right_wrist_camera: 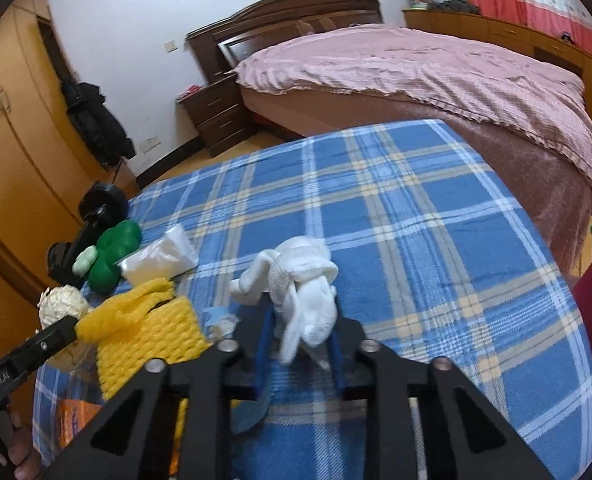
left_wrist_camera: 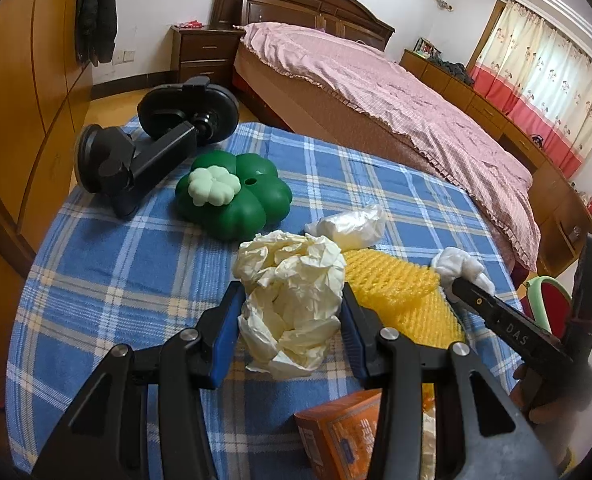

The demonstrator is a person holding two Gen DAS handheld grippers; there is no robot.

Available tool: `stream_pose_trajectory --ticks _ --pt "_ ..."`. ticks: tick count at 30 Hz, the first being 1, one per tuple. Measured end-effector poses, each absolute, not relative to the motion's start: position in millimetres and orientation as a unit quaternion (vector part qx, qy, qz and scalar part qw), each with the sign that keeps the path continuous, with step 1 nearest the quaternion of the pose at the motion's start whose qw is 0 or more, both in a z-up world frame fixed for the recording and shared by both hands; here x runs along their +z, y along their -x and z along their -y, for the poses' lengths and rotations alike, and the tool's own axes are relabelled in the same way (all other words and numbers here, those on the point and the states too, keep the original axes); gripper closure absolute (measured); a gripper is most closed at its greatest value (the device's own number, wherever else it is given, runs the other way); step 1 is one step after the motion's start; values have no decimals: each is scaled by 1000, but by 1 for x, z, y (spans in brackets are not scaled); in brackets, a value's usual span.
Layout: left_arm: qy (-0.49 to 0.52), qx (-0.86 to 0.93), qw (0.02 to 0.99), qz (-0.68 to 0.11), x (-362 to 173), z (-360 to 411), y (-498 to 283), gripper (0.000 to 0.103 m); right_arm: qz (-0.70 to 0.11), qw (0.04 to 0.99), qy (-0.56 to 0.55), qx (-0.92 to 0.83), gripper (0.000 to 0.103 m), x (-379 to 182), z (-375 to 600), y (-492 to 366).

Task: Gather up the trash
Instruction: 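Carry the paper in the left tool while the right tool carries the white cloth to the bucket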

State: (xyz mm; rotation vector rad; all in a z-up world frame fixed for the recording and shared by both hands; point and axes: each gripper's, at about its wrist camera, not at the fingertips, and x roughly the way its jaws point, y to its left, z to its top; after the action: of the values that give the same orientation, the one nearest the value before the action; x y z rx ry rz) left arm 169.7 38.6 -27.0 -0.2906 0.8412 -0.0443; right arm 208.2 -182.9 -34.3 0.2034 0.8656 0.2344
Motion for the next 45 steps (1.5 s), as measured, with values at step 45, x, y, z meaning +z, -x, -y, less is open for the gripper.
stream_pose_trajectory --ticks 45 --pt "111 -172 907 -368 43 69 -83 56 -303 929 -209 28 83 53 315 -16"
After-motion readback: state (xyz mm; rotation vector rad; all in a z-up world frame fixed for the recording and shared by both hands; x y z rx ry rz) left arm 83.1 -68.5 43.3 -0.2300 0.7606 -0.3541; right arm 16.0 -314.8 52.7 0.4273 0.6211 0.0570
